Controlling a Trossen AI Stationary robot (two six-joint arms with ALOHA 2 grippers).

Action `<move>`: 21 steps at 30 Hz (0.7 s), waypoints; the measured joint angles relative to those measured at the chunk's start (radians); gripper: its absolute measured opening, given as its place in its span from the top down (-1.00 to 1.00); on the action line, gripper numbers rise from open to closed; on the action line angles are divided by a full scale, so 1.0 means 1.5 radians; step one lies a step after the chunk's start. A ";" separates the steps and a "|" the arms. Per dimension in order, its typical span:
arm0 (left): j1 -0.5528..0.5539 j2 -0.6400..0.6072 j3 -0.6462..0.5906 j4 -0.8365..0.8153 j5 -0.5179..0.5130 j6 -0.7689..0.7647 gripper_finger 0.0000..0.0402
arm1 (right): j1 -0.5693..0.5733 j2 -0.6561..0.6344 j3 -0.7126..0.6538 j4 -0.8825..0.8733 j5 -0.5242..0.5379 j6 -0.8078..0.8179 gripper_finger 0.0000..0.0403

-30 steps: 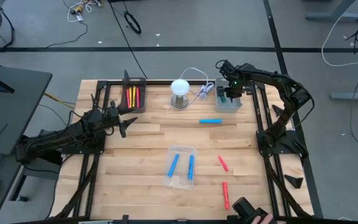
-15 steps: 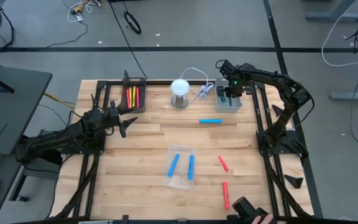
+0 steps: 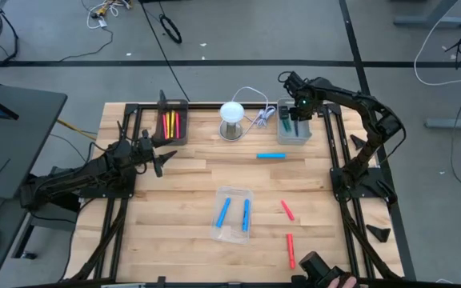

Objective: Pick & Place Markers
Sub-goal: Put the pink pen into the gray bin

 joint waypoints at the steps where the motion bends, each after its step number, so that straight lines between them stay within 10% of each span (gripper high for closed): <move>1: 0.000 0.000 0.000 0.000 0.000 0.000 -0.14 | 0.002 -0.004 0.009 -0.008 0.000 0.000 0.58; 21: 0.000 0.000 0.000 0.000 0.000 0.000 -0.14 | 0.098 -0.022 0.108 -0.153 -0.002 -0.187 0.58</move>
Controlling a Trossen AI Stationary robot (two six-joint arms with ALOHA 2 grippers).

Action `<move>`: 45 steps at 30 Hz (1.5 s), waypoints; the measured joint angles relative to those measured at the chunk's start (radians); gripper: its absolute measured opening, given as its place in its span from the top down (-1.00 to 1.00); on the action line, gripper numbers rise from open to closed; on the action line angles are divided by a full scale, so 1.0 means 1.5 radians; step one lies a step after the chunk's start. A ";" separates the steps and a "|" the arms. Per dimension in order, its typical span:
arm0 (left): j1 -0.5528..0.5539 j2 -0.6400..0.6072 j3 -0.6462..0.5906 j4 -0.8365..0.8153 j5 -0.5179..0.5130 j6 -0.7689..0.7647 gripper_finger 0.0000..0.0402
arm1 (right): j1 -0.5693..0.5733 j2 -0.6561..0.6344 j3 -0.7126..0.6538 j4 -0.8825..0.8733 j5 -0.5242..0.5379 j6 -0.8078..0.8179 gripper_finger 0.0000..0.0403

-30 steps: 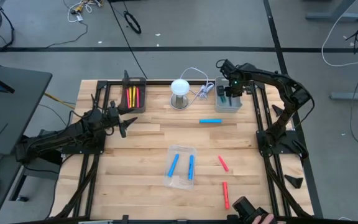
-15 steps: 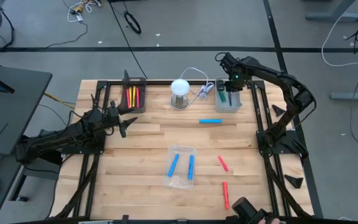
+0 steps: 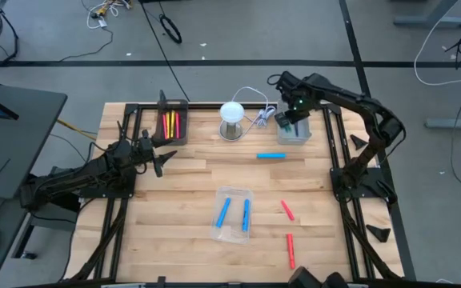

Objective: Pick & Place Markers
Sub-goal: Put the pink pen into the gray bin

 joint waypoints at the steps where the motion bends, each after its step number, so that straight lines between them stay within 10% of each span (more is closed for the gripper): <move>1: 0.000 0.000 0.000 0.000 0.000 0.000 -0.14 | 0.008 -0.001 0.000 0.000 0.000 -0.024 0.58; 28: 0.000 0.000 0.000 0.000 0.000 0.000 -0.14 | 0.203 -0.070 0.001 0.137 0.073 -1.256 0.58; 45: 0.000 0.000 0.000 0.000 0.000 0.000 -0.14 | 0.371 -0.069 -0.050 -0.001 0.210 -1.433 0.57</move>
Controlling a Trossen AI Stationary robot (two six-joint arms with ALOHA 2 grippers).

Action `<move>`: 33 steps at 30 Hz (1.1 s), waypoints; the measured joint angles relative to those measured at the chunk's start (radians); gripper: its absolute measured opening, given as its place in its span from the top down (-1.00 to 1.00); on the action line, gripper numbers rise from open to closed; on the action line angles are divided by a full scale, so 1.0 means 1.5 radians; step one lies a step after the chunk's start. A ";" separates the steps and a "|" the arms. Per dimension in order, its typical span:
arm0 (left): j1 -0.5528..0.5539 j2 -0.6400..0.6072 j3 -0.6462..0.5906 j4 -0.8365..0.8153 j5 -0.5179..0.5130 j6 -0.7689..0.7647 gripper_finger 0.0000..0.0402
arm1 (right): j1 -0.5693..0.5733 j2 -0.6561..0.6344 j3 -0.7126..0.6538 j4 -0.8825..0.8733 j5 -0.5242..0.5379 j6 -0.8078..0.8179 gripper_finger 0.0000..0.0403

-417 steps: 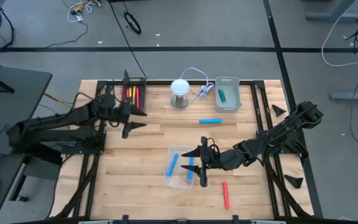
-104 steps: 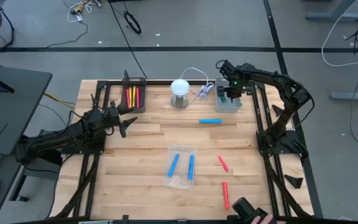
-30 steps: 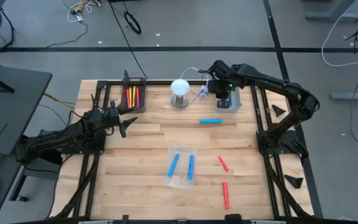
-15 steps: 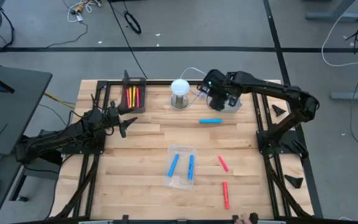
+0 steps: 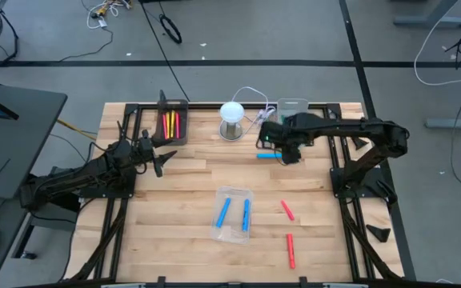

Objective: Pick & Place Markers
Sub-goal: Put the pink pen into the gray bin

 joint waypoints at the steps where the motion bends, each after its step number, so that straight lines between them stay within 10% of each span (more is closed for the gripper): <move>1: 0.000 0.000 0.000 0.000 0.000 0.000 -0.14 | 0.010 0.000 -0.010 -0.018 0.013 0.000 0.56; 33: 0.000 0.000 0.000 0.000 0.000 0.000 -0.14 | 0.382 0.033 -0.144 0.148 -0.126 0.088 0.44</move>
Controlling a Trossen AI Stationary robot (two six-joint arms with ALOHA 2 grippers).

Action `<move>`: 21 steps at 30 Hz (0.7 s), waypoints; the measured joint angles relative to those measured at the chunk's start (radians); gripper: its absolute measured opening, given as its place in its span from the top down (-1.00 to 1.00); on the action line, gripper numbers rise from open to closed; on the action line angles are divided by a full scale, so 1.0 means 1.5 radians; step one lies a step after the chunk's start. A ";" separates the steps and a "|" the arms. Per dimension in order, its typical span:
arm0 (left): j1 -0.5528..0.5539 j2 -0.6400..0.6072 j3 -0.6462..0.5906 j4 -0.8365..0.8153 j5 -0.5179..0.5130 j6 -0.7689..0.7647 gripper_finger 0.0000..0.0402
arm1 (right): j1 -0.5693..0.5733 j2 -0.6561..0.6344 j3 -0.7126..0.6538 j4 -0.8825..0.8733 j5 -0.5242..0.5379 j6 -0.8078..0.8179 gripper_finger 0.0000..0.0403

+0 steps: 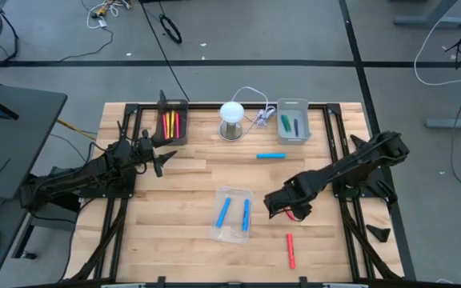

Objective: Pick & Place Markers
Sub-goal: Put the pink pen into the gray bin

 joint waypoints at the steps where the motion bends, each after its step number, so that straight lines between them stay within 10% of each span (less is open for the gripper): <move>1: 0.000 0.000 0.000 0.000 0.000 0.000 -0.14 | 0.004 0.007 0.000 0.006 -0.003 0.000 0.44; 21: 0.000 0.000 0.000 0.000 0.000 0.000 -0.14 | 0.045 0.063 -0.078 0.074 -0.029 0.099 0.44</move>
